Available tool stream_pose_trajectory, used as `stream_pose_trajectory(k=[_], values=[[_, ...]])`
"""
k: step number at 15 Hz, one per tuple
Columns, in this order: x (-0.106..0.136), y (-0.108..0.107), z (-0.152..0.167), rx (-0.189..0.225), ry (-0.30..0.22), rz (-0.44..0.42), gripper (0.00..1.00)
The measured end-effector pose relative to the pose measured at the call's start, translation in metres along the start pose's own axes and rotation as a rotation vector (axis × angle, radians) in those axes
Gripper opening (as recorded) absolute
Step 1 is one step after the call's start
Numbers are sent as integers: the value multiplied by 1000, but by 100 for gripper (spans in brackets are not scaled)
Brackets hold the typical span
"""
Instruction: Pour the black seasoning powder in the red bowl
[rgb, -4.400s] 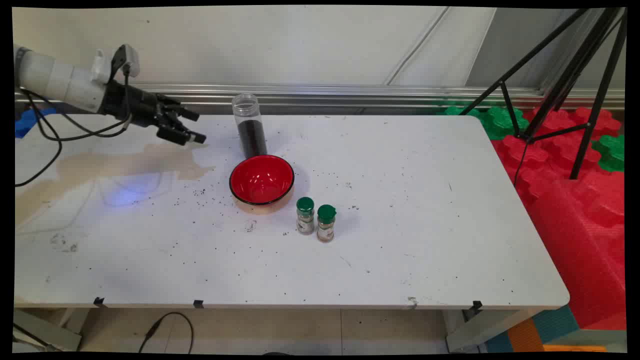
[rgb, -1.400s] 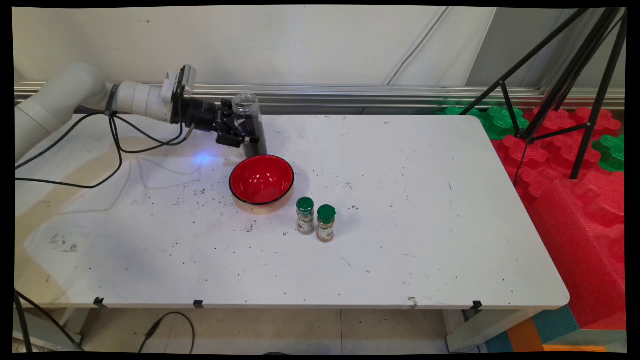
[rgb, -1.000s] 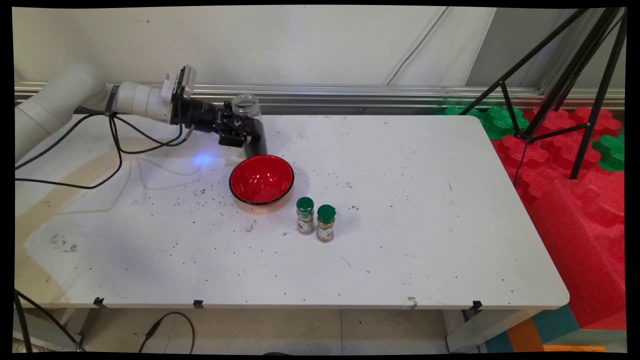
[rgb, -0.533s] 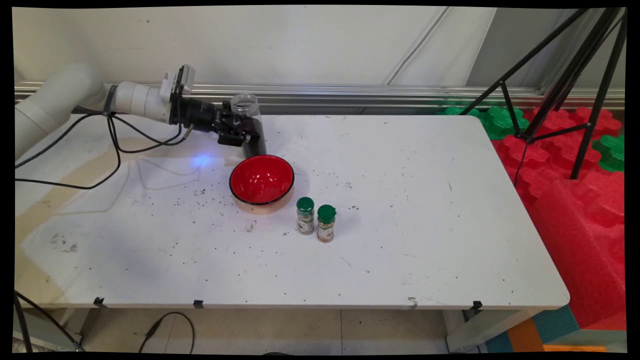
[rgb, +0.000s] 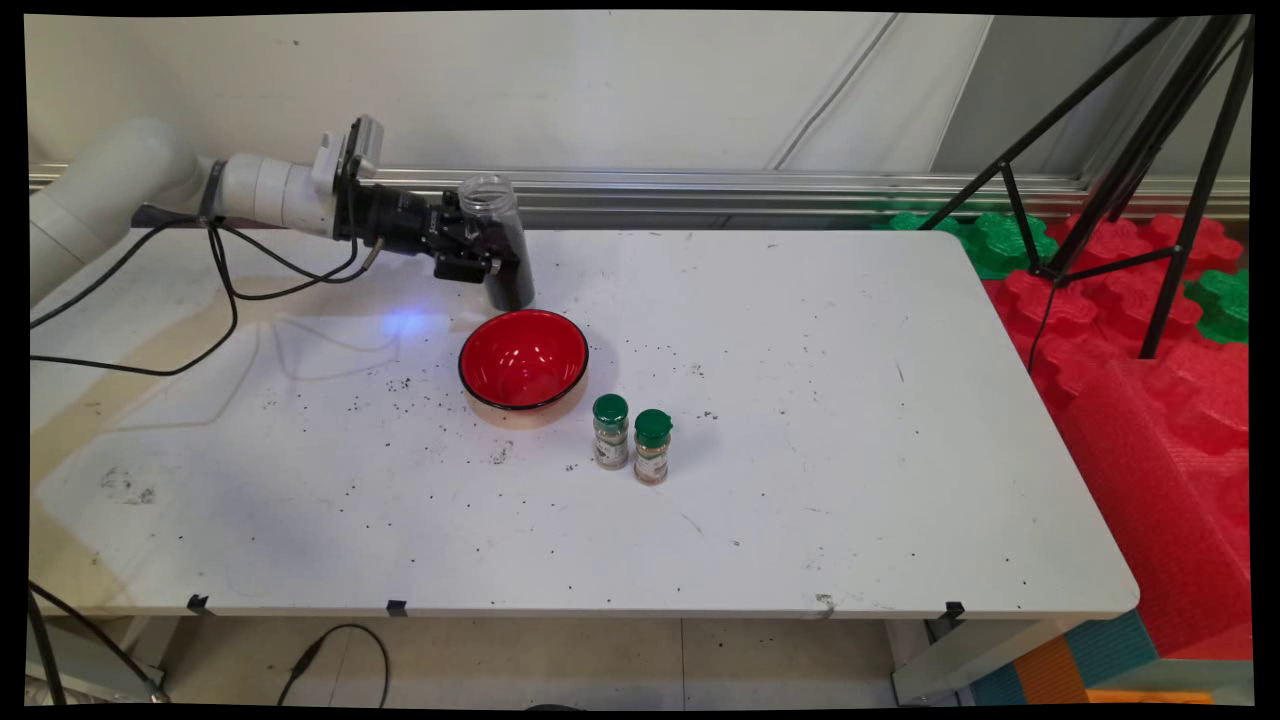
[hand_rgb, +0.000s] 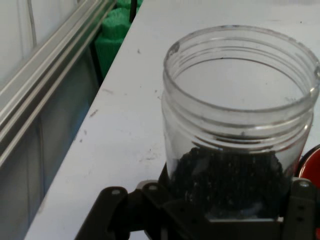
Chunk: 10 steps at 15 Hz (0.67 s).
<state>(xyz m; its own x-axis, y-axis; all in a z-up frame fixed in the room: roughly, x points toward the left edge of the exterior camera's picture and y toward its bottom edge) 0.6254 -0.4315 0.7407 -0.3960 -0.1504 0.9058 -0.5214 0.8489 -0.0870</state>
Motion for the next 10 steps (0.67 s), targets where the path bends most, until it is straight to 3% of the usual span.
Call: stream_pose_trajectory(k=[10], values=[[24, 7, -2, 51, 44, 95, 0]])
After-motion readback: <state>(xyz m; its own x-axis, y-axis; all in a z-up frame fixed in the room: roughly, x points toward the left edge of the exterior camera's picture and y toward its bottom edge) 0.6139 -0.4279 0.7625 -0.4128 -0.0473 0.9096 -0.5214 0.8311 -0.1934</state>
